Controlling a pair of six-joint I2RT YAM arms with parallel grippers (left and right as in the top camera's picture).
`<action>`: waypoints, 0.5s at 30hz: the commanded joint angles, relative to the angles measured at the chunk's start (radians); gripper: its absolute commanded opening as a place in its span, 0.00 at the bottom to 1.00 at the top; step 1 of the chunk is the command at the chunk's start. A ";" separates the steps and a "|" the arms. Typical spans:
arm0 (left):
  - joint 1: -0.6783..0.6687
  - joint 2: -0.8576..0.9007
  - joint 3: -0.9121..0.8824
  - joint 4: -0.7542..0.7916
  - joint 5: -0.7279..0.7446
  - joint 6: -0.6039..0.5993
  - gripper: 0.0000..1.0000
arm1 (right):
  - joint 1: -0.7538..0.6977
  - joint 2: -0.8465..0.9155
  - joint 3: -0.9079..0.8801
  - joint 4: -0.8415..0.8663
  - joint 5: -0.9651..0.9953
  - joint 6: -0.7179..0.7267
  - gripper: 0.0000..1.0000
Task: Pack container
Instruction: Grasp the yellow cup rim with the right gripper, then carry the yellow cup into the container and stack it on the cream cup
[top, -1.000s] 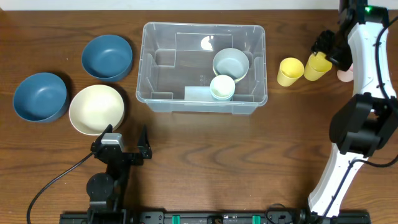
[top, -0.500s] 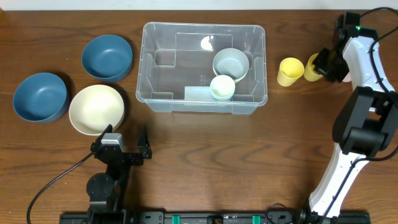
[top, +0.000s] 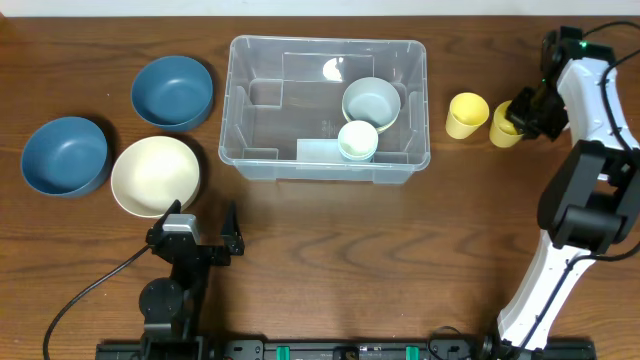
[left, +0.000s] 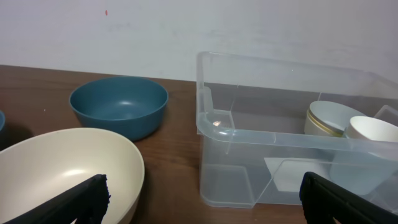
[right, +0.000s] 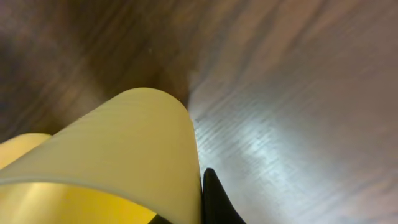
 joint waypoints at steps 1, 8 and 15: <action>0.005 -0.006 -0.018 -0.034 0.007 0.013 0.98 | -0.011 -0.108 0.097 -0.037 -0.021 -0.044 0.01; 0.005 -0.006 -0.018 -0.034 0.007 0.013 0.98 | 0.057 -0.220 0.253 -0.201 -0.122 -0.185 0.01; 0.006 -0.006 -0.018 -0.034 0.007 0.013 0.98 | 0.300 -0.249 0.318 -0.280 -0.169 -0.267 0.01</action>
